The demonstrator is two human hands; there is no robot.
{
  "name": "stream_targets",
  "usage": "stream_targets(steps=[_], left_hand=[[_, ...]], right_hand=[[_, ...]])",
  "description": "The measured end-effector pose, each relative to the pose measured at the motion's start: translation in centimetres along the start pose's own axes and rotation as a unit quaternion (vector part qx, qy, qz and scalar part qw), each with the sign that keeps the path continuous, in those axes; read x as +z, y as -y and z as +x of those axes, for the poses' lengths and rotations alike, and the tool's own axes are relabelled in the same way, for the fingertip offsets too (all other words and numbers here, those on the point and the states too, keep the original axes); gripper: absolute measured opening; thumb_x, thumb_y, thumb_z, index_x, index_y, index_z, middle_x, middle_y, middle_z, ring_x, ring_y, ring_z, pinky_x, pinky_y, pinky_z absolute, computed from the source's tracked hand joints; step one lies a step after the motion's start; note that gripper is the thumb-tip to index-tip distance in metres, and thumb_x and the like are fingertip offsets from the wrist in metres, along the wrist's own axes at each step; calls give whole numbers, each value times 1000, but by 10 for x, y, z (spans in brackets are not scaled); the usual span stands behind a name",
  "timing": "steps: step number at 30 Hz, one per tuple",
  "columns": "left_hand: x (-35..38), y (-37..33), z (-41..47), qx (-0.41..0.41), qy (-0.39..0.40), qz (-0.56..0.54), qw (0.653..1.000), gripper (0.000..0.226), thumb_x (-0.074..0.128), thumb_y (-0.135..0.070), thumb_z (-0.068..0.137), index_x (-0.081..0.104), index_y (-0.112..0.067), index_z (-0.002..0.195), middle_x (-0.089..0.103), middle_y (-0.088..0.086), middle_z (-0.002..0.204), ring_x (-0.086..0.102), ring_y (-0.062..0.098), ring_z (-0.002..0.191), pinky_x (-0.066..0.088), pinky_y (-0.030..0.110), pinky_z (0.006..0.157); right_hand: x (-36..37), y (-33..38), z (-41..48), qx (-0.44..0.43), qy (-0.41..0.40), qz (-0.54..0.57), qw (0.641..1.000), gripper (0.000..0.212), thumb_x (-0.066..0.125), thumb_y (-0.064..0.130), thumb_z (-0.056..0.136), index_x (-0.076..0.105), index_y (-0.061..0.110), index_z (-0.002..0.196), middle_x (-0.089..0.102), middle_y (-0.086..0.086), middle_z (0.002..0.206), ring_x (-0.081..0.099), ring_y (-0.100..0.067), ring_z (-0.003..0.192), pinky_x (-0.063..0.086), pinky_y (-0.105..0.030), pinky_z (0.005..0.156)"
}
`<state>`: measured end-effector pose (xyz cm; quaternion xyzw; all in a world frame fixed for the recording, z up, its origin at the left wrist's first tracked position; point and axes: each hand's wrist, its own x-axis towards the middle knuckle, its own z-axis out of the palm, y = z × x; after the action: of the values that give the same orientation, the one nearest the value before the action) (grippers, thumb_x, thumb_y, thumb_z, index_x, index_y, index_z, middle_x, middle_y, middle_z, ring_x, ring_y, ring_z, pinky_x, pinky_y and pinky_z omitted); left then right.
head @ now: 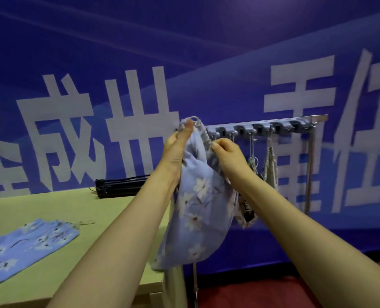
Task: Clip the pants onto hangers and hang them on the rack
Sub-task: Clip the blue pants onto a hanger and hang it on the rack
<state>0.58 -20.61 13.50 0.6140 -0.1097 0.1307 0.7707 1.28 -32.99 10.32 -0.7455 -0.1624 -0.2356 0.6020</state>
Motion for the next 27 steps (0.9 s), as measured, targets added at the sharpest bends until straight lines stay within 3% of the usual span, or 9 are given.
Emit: stream_targets(steps=[4,7,10,16,20,22,24,26,27], left_hand=[[-11,48,3,-59,-49,208,975,12,68,-9,81,55,-10,80,61,12,78,56,23,69,48,31,65],[-14,76,-2,-88,-27,338,937,19,64,-13,80,49,-7,90,56,14,87,51,24,75,40,30,63],[-9,90,-3,-44,0,437,898,15,61,-13,81,51,-7,90,57,13,90,50,24,79,38,31,66],[9,95,-8,27,-26,436,899,8,54,-10,87,47,-11,89,48,-2,75,48,18,75,36,28,55],[-7,107,-7,-21,-71,503,861,4,57,-12,84,54,-13,86,57,4,89,57,24,82,43,31,63],[-22,110,-7,-62,-78,535,839,2,59,-11,83,59,-13,82,60,9,89,59,27,80,45,34,66],[-33,111,-3,-108,-93,456,878,11,57,-3,83,65,-8,77,61,13,75,58,29,68,52,37,66],[-35,110,0,-179,-125,221,950,16,50,6,86,63,1,80,59,15,67,59,26,55,56,34,54],[-34,109,-1,-204,-136,121,962,18,46,8,88,60,2,79,57,15,63,59,22,47,54,29,46]], right_hand=[[-21,-18,1,60,-62,30,996,23,41,20,101,50,6,85,42,-5,61,38,-15,50,33,-25,48],[-26,-32,-1,73,-109,68,989,21,43,18,100,53,8,84,46,-4,66,43,-15,60,39,-23,55],[-34,-37,0,79,-175,164,968,26,47,16,98,55,18,73,53,-1,70,49,-14,68,43,-30,68],[-41,-23,3,29,-114,153,981,30,44,16,99,52,13,70,51,-11,69,49,-21,69,43,-31,64],[-43,-31,3,47,-152,73,985,23,43,20,99,55,13,81,54,-9,82,51,-20,81,46,-37,76],[-46,-42,1,53,-173,15,983,19,43,21,100,55,12,89,54,-2,84,50,-17,82,42,-29,70],[-45,-55,-4,59,-175,-24,983,18,42,21,100,55,11,92,52,1,81,49,-16,81,37,-27,68],[-41,-65,-9,57,-170,-47,983,18,42,20,100,54,10,91,51,3,78,50,-18,81,37,-30,71],[-38,-70,-11,57,-164,-59,983,18,42,19,100,54,9,91,51,3,77,50,-18,81,37,-31,71]])
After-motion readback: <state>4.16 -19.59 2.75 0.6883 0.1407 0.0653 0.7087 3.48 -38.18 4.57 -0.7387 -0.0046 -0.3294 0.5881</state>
